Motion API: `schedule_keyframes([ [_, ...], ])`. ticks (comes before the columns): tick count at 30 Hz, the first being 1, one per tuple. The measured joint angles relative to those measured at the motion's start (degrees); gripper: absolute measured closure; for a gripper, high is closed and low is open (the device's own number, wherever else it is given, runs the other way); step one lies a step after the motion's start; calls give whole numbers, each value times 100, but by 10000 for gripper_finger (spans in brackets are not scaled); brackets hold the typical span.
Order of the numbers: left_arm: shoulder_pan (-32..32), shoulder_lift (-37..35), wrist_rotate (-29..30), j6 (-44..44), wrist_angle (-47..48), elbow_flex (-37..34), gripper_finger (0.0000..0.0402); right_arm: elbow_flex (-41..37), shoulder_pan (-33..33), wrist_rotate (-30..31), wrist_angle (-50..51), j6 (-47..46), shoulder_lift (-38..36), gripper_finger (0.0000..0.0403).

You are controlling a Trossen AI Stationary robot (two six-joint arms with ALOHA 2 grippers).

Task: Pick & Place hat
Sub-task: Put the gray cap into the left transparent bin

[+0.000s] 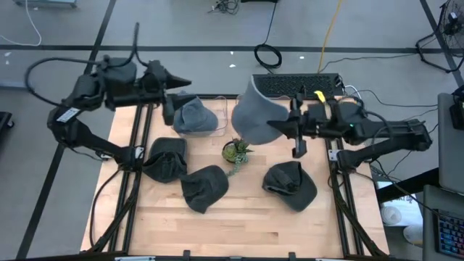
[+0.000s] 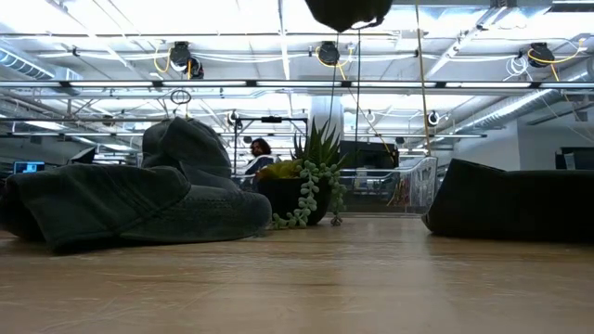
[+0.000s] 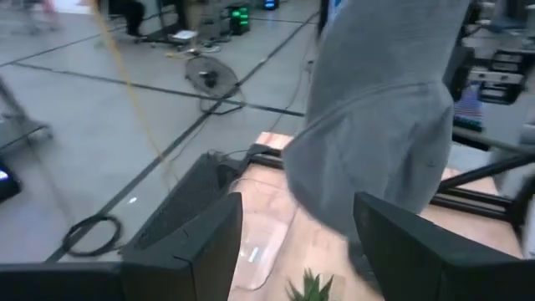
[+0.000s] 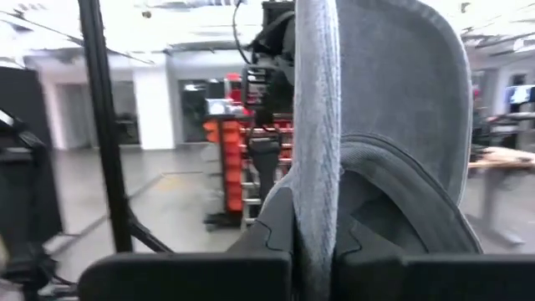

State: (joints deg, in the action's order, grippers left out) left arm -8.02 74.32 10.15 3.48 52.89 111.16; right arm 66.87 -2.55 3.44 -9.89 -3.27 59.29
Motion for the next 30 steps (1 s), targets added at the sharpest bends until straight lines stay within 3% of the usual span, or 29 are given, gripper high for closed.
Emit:
schedule_keyframes([
  [5, -499, 7, -1596, -373, -788, -540, 163, 0, 496, -1500, -616, -585, 295, 403],
  [9, -876, 7, -2288, -496, -1137, -877, 163, 0, 697, -2548, -1175, -1015, 386, 403],
  [16, -1323, 5, -4112, -369, -2413, -1461, 163, 0, 748, -2769, -1511, -894, 387, 403],
  [30, -1316, 3, -4441, 663, -4766, -2755, 163, 0, 959, -2950, -1829, -637, 387, 403],
])
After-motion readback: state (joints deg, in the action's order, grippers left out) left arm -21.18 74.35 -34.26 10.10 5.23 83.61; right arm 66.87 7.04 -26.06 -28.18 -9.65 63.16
